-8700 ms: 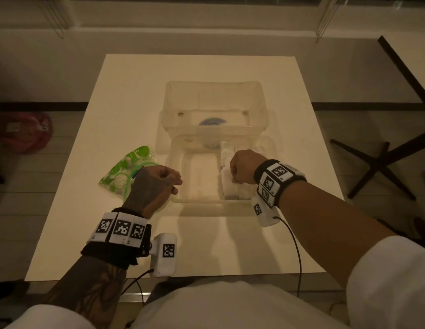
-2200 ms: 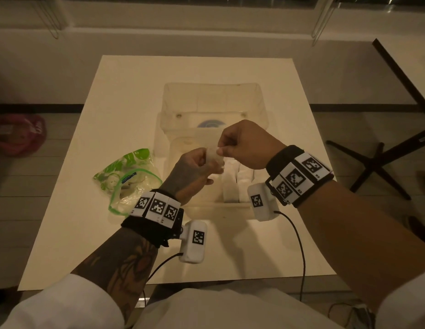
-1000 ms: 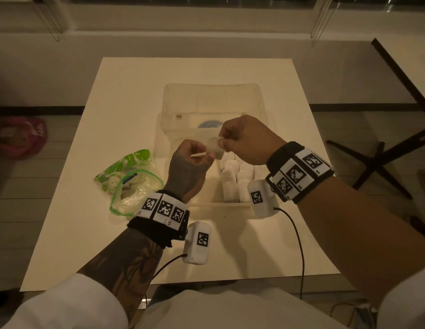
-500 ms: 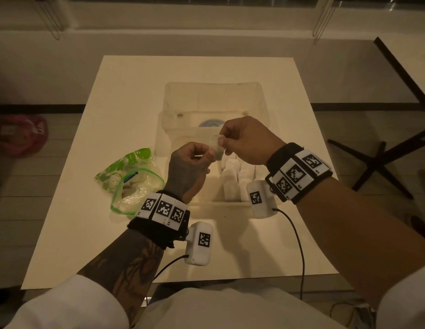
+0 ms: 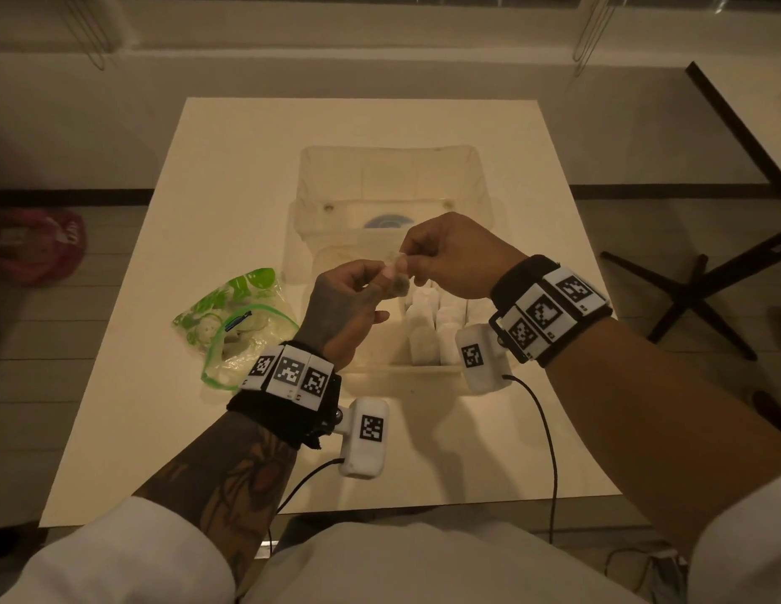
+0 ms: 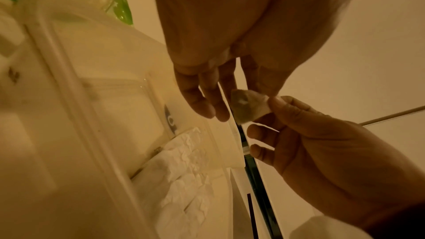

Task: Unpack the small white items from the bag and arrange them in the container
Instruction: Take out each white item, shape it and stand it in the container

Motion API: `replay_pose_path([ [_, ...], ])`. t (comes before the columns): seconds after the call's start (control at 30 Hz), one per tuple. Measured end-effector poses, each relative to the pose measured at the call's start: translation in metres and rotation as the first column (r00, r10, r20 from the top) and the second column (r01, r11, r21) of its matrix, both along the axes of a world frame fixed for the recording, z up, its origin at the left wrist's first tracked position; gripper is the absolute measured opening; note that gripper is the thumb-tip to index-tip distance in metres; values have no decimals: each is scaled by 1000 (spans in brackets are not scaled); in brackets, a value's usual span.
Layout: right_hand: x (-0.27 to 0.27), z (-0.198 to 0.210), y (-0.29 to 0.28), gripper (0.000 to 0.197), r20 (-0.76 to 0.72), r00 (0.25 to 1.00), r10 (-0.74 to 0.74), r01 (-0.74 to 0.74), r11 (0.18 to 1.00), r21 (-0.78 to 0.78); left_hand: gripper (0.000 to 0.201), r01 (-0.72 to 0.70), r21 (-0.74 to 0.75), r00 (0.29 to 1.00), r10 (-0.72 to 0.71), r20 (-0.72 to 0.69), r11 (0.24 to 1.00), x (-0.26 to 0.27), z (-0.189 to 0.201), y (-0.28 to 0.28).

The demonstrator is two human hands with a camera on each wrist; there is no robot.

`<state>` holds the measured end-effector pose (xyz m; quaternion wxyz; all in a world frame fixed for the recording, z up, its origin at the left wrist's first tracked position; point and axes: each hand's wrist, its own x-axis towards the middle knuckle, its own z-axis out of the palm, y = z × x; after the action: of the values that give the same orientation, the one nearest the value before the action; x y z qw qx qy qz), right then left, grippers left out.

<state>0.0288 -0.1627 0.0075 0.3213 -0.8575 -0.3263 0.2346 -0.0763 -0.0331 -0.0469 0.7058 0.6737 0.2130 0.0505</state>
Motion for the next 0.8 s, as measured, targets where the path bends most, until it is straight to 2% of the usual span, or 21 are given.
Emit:
replay_pose_path([
  [0.13,3,0,-2,13,-6,1000,-19,19,1000,10,15,-25,-28,1000,24,-20,999,1,-2,2],
  [0.27,4,3,-5,13,-30,999,37,-38,999,-25,15,3,-117,1000,-2,7,993,-2,1,0],
  [0.37,5,6,-5,15,-32,997,73,-74,997,-37,17,45,-95,999,-44,9,994,-4,2,-1],
  [0.5,5,7,-3,15,-3,998,67,-67,996,-56,14,33,-135,999,-30,29,990,-4,4,0],
  [0.63,4,9,-2,16,9,996,87,-87,995,-50,17,95,-151,995,-96,0,984,-6,10,-1],
  [0.8,2,9,0,12,-9,994,106,-106,994,-18,24,202,-90,976,-208,-60,975,-5,13,-1],
])
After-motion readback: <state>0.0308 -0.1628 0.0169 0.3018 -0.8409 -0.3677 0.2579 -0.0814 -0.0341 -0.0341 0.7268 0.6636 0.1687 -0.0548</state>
